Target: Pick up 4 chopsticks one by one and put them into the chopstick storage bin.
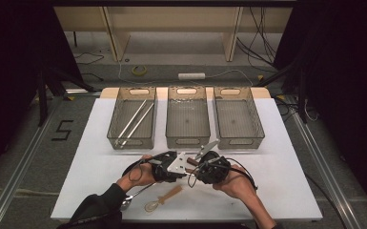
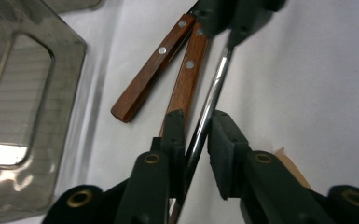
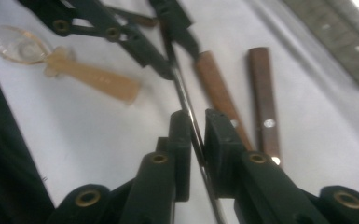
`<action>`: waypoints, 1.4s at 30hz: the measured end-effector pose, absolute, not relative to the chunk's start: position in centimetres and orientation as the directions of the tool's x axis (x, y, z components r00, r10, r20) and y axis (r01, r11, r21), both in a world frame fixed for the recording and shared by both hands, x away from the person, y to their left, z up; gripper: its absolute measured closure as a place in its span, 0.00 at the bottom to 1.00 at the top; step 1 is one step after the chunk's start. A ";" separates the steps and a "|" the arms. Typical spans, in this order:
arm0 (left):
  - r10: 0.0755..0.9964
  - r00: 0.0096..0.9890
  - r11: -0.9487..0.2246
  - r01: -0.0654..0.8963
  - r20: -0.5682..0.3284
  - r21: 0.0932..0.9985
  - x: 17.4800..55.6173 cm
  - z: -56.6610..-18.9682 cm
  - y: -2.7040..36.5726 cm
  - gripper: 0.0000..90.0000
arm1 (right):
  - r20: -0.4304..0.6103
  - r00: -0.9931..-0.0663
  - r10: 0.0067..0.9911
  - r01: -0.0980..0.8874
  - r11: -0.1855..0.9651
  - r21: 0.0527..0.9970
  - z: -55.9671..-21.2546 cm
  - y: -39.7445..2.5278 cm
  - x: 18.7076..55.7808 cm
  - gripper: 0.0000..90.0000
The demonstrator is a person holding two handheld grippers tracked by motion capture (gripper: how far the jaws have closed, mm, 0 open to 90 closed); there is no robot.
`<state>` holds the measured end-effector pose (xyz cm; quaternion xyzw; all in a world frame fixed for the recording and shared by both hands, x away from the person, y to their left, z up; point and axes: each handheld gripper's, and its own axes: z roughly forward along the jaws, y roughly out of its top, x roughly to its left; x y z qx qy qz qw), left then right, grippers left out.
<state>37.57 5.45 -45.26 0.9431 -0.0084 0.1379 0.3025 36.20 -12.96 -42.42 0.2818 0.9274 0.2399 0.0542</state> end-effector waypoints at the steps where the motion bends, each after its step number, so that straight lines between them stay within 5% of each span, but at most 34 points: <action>1: 0.048 0.960 -0.821 -0.120 0.277 0.558 37.5 -45.1 5.4 0.88 | 0.043 -0.832 0.554 0.503 0.720 0.478 -42.3 -13.0 36.3 0.88; 17: 0.154 0.938 -0.839 -0.042 0.311 0.542 38.0 -43.8 6.3 0.93 | 0.052 -0.776 0.628 0.477 0.531 0.701 -39.3 -15.3 36.4 0.53; 42: 0.482 0.863 -0.714 0.287 0.151 0.638 40.0 -41.1 9.8 0.93 | 0.108 -0.772 0.626 0.435 0.397 0.808 -40.9 -18.4 34.3 0.41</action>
